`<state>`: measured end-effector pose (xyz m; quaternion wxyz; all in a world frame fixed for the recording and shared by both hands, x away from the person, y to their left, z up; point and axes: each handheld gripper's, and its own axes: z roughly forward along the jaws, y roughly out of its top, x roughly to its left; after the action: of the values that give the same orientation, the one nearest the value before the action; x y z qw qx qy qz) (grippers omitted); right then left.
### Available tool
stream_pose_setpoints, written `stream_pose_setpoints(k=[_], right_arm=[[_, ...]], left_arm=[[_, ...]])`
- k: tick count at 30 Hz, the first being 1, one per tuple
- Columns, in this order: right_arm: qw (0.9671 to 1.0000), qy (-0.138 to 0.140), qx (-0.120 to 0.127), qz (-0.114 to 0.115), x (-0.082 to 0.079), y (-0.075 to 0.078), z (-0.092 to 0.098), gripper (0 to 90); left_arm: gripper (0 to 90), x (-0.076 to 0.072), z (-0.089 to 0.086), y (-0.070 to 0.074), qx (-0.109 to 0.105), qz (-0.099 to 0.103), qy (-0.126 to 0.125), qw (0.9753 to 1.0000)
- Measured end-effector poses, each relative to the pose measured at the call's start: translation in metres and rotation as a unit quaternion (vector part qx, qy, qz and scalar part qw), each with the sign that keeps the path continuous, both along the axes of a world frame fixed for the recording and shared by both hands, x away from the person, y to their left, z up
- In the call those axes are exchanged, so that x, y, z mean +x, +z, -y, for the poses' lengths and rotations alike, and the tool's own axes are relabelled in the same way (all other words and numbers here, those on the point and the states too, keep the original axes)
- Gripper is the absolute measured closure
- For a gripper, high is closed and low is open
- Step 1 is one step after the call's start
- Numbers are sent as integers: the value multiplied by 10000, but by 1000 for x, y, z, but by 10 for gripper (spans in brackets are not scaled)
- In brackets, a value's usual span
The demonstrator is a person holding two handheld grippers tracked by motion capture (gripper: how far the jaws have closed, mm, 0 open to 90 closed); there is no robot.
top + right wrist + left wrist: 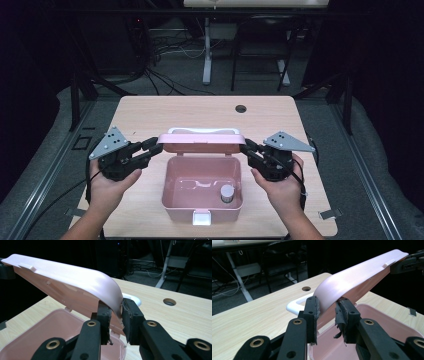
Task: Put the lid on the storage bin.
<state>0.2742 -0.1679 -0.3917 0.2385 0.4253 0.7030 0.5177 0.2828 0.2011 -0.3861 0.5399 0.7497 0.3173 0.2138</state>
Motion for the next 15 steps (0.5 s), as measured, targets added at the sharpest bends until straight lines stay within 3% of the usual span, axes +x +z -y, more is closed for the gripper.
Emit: stream_pose_setpoints(k=[15], right_arm=[[9991, 53, 419, -20, -10, -16, 12, 716]], left_arm=[[719, -10, 2, -3, 205, 63, 8, 9998]])
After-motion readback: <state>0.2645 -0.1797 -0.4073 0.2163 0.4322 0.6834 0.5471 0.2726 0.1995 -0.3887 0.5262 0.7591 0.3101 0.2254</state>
